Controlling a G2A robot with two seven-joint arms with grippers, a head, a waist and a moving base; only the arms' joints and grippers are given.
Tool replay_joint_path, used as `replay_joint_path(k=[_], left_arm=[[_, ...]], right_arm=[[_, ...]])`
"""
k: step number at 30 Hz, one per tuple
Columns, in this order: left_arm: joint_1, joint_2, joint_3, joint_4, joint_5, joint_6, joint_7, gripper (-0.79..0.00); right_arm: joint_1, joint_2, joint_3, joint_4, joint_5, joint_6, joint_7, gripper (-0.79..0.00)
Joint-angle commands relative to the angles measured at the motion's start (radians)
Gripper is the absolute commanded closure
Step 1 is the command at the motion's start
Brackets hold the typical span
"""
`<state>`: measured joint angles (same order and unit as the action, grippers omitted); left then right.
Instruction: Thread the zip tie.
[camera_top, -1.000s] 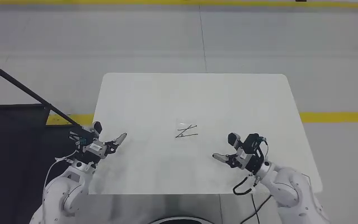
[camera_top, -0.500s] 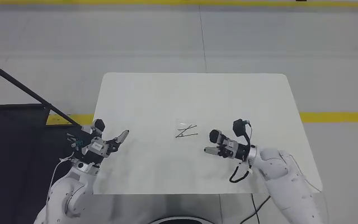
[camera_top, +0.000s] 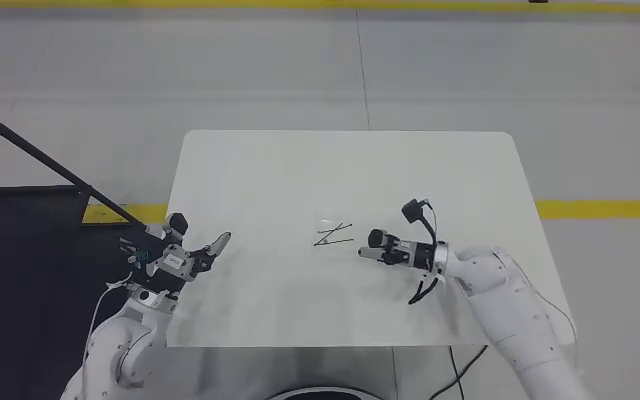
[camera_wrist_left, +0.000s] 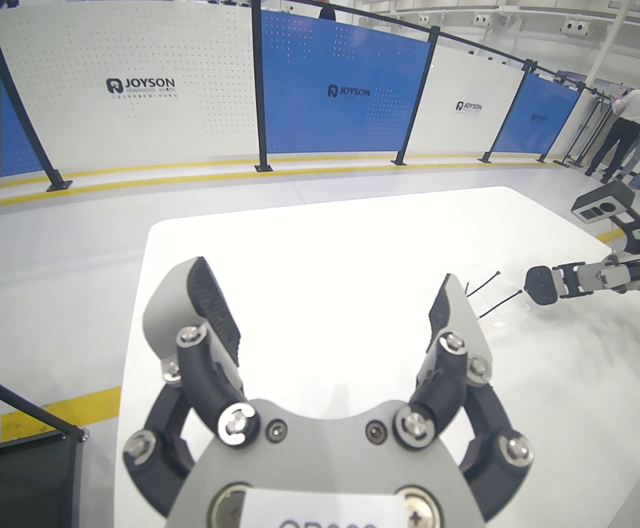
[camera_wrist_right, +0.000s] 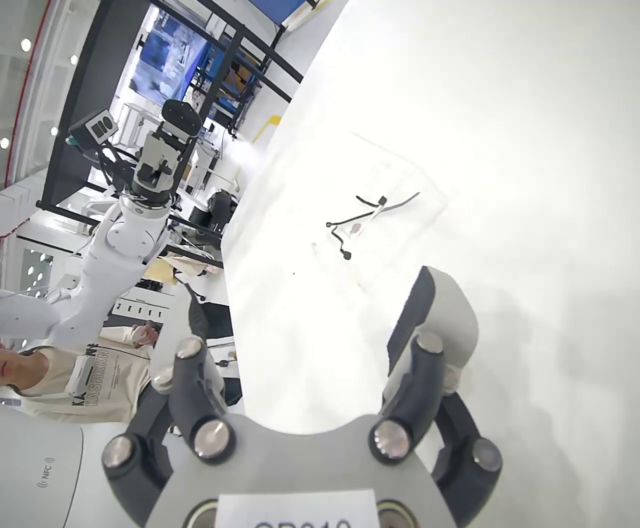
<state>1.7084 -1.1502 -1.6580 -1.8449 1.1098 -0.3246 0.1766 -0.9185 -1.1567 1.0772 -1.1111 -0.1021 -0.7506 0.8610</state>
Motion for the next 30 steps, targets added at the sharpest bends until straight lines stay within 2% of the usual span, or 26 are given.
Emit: replay_joint_path(k=[1, 12, 16, 30], left_arm=[[0.000, 0.000, 0.000, 0.000, 0.000, 0.000, 0.000, -0.785], [0.000, 0.000, 0.000, 0.000, 0.000, 0.000, 0.000, -0.785], [0.000, 0.000, 0.000, 0.000, 0.000, 0.000, 0.000, -0.785], [0.000, 0.000, 0.000, 0.000, 0.000, 0.000, 0.000, -0.785]], right_arm=[[0.011, -0.003, -0.011, 0.013, 0.001, -0.001, -0.003, -0.720], [0.075, -0.020, -0.069, 0.080, 0.011, 0.030, -0.001, -0.517], [0.092, -0.026, -0.089, 0.099, 0.016, 0.036, -0.003, -0.499], [0.135, -0.044, -0.134, 0.160, 0.019, 0.050, -0.021, -0.354]])
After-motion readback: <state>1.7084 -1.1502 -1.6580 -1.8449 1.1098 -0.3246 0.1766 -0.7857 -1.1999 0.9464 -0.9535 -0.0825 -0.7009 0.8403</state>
